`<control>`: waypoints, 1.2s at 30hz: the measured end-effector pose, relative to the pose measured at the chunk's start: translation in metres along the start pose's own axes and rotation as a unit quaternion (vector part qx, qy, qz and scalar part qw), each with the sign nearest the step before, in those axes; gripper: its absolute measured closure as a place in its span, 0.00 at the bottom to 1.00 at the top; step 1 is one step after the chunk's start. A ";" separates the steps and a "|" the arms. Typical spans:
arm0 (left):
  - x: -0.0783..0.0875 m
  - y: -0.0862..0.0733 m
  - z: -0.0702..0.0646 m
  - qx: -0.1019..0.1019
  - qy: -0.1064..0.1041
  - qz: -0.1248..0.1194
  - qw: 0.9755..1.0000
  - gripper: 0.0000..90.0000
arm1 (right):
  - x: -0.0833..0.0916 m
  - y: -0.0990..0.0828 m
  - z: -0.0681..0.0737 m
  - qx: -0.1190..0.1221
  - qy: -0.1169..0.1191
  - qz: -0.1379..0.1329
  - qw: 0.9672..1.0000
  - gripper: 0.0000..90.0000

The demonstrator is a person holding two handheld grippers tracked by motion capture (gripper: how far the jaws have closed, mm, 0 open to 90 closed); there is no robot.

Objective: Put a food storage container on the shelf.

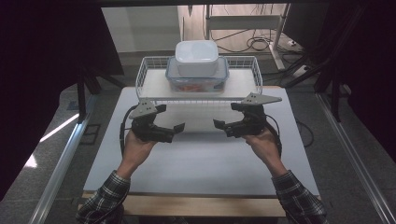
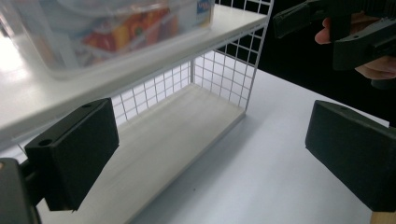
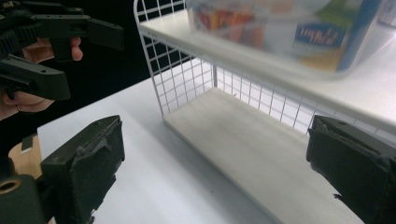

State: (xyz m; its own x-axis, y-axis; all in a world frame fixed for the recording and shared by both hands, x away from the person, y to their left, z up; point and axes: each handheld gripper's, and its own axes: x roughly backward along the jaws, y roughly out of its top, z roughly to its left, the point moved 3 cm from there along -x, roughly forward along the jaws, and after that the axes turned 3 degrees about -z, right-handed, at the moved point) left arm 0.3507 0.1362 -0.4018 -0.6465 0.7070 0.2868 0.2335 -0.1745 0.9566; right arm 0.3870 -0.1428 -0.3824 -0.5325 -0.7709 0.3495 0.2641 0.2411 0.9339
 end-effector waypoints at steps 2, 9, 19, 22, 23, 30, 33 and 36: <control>0.000 -0.006 -0.002 0.001 0.000 0.001 1.000 0.02 | -0.001 -0.006 0.001 0.001 0.001 0.003 1.000 0.03; -0.001 -0.026 -0.010 0.002 -0.003 0.010 1.000 0.02 | 0.000 -0.029 0.001 -0.003 -0.006 0.018 1.000 0.00; 0.000 -0.052 -0.017 0.009 -0.003 0.031 0.999 0.00 | 0.005 -0.056 0.000 -0.009 -0.016 0.037 0.999 0.00; 0.001 -0.060 -0.019 0.010 -0.005 0.039 0.999 0.00 | 0.006 -0.063 0.002 -0.010 -0.016 0.042 0.999 0.00; 0.001 -0.062 -0.020 0.011 -0.006 0.040 0.999 0.00 | 0.007 -0.066 0.003 -0.012 -0.015 0.044 0.999 0.00; 0.006 -0.079 -0.026 0.009 -0.001 0.048 0.999 0.00 | 0.010 -0.082 0.007 -0.015 -0.011 0.051 0.999 0.00; 0.008 -0.087 -0.028 0.009 0.002 0.054 0.999 0.00 | 0.013 -0.089 0.009 -0.015 -0.011 0.053 0.998 0.00; 0.009 -0.098 -0.029 0.013 0.004 0.062 0.998 0.00 | 0.015 -0.096 0.011 -0.014 -0.011 0.057 0.998 0.00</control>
State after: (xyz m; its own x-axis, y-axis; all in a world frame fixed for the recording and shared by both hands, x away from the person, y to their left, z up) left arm 0.3010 0.1394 -0.4915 -0.6181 0.6751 0.4027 0.3299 -0.2422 0.9124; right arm 0.3449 -0.1713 -0.4660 -0.5159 -0.7256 0.4553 0.3467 0.3092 0.8856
